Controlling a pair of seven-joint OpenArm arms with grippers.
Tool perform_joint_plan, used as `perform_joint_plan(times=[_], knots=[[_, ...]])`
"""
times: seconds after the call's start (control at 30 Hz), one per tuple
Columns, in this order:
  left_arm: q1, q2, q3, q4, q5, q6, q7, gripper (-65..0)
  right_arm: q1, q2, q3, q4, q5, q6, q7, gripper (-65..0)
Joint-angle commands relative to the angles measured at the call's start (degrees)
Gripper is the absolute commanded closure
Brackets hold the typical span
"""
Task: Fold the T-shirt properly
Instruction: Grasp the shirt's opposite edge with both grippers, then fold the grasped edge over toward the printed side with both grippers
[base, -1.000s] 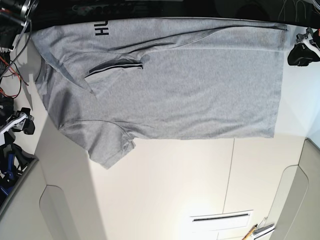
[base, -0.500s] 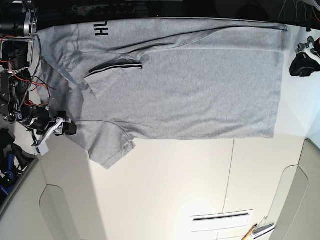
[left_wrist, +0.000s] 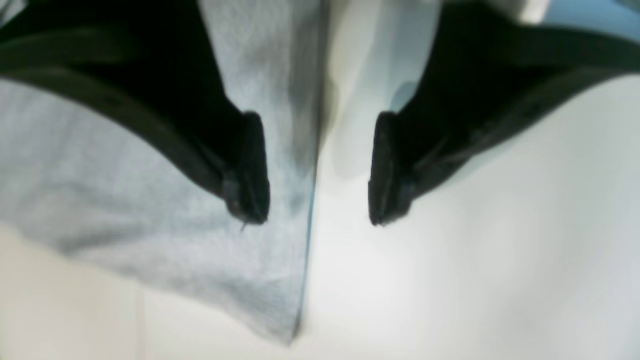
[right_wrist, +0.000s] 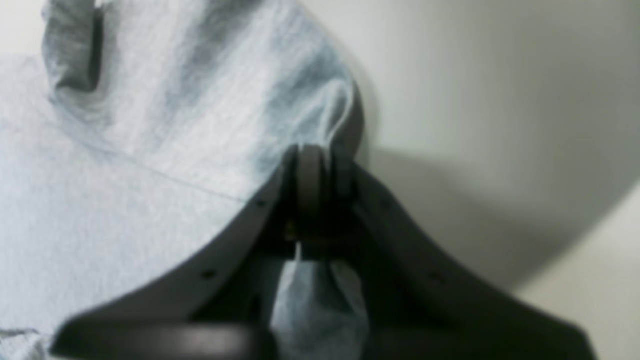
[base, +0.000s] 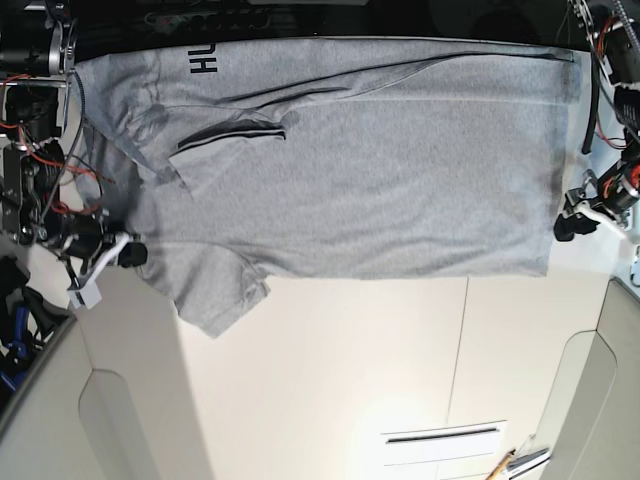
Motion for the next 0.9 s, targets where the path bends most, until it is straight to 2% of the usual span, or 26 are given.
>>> perform_joint_plan(times=[0.0,0.13,0.23,0.47,0.5,0.6,0.7,0.73,0.77,0.87], knots=[[-4.15,-1.62,1.09,-2.54,-0.87,-0.35,-1.84,-37.0,0.26,0.50,-0.09,0.11,-2.05,-0.42,-2.54,0.0],[-14.93,-1.57,6.58,-15.65,1.95,-0.33,-4.74,-37.0,0.22,0.50,-0.09,0.11,-2.08,-0.39,-2.58,0.0],[-20.46,-1.55,9.90,-22.77,1.92,-0.35,-4.76,-37.0,0.24,0.48,-0.09,0.11,-2.05,-0.39,-2.56,0.0],[-22.27,-1.42,16.15,-25.77,1.90,-0.35,-3.13,-35.6,0.24,0.48,-0.09,0.11,-2.03,-0.42,-2.56,0.0],[-22.18,-1.44,16.31,-25.75,1.90,-0.35,-2.93,-30.2,0.24,0.48,-0.09,0.11,-2.01,-0.42,-2.56,0.0],[-22.21,-1.64,16.28,-25.64,1.18,-0.37,-2.97,-1.8,0.24,0.52,-0.07,0.24,-1.14,-0.42,-2.56,0.0],[-22.16,-2.34,15.96,-24.44,-1.70,-0.66,-2.36,0.0,0.20,0.50,0.33,1.62,0.87,-0.42,-3.76,0.0],[-22.08,-2.71,15.47,-23.69,-3.26,-1.79,-1.20,0.0,-0.09,0.50,0.70,2.67,1.66,-0.42,-4.35,0.0],[-21.86,-3.15,14.56,-22.62,-5.11,-3.48,0.22,0.0,-0.68,0.50,1.31,4.11,2.29,-0.39,-4.70,0.0],[-19.98,-4.00,9.31,-17.75,-11.10,-3.71,6.36,0.0,-3.61,0.48,4.13,11.02,2.49,-0.39,-4.68,0.0]])
